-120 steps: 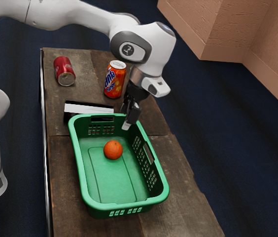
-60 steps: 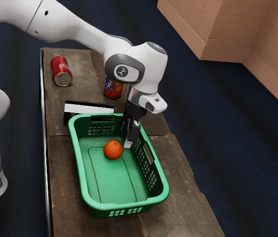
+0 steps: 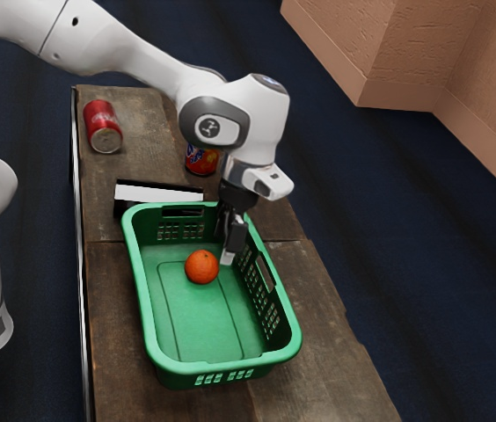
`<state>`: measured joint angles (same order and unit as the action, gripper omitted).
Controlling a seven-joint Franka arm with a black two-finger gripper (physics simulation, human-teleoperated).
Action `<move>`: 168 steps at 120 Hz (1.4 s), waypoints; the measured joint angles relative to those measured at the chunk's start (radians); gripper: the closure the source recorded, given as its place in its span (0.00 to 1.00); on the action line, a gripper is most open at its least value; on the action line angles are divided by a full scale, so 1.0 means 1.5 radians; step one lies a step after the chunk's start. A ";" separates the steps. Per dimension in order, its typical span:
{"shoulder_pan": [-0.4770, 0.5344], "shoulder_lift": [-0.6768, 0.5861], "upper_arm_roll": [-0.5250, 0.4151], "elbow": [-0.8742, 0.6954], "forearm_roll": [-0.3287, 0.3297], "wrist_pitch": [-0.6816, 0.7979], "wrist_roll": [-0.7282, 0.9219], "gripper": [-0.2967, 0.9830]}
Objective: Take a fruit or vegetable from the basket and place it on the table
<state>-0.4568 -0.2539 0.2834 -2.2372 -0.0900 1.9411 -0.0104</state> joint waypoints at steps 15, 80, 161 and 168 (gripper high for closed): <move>0.000 -0.004 -0.006 -0.001 -0.001 0.002 -0.001 0.23; 0.008 -0.039 -0.024 -0.052 -0.001 0.007 -0.018 0.23; 0.006 -0.033 -0.022 -0.091 -0.009 0.041 -0.025 0.23; 0.006 -0.033 -0.022 -0.093 -0.010 0.045 -0.025 0.23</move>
<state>-0.4478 -0.3030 0.2509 -2.3771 -0.1056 2.0083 -0.0479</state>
